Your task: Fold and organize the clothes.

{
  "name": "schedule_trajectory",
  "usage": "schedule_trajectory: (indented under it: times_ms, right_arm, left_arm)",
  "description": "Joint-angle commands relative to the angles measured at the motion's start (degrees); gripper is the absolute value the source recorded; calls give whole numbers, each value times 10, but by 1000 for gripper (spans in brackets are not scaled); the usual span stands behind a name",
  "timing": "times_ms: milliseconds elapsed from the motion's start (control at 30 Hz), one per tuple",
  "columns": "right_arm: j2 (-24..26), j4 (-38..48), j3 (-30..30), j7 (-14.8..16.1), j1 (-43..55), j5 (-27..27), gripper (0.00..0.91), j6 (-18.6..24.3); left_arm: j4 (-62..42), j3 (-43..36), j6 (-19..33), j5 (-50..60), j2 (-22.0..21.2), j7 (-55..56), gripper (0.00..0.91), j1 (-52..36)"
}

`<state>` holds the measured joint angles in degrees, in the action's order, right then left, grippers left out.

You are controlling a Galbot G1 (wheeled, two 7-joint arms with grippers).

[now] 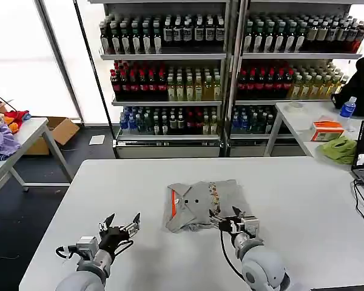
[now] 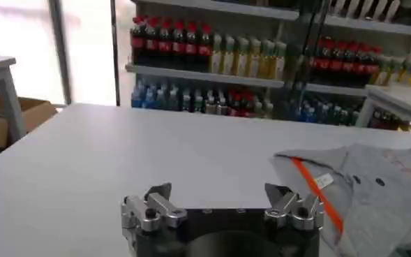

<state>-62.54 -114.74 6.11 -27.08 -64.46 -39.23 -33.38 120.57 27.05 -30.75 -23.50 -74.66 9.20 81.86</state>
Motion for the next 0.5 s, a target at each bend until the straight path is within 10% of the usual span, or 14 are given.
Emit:
schedule_trajectory:
  times_ms: [33, 500]
  right_arm:
    - [2, -30, 37, -44, -38, -51, 907, -1]
    - [-6, -20, 48, -65, -38, -145, 907, -1]
  left_arm:
    - [0, 1, -1, 0, 1, 0, 907, 1]
    - [2, 2, -2, 1, 3, -1, 907, 7]
